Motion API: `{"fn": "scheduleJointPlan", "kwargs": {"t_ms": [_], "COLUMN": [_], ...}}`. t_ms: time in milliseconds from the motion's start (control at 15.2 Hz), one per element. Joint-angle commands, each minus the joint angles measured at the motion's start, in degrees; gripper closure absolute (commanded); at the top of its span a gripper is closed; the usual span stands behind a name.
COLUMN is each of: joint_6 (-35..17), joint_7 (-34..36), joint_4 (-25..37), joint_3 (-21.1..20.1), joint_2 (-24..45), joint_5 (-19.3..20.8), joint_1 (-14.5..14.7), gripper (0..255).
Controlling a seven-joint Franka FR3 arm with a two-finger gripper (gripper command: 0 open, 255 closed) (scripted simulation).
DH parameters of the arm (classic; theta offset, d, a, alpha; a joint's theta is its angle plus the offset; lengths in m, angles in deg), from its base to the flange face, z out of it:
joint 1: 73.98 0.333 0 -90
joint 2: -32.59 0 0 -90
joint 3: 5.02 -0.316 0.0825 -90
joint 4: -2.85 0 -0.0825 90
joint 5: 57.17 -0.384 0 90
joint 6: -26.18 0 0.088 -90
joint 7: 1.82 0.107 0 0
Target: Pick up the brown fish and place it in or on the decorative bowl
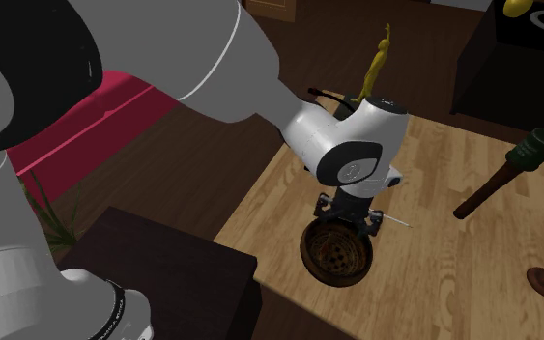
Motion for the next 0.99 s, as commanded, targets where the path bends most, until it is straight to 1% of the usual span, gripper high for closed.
{"fn": "scheduleJointPlan", "kwargs": {"t_ms": [0, 132, 396, 924], "joint_6": [0.0, 0.0, 6.6, 6.6], "joint_7": [0.0, 0.0, 0.9, 0.9], "joint_4": [0.0, 0.0, 2.7, 2.7], "joint_3": [0.0, 0.0, 0.4, 0.4], "joint_2": [0.0, 0.0, -4.1, -4.1], "joint_5": [0.0, 0.0, 1.3, 1.3], "joint_1": [0.0, 0.0, 1.1, 1.1], "gripper": [0, 0, 0, 0]}}
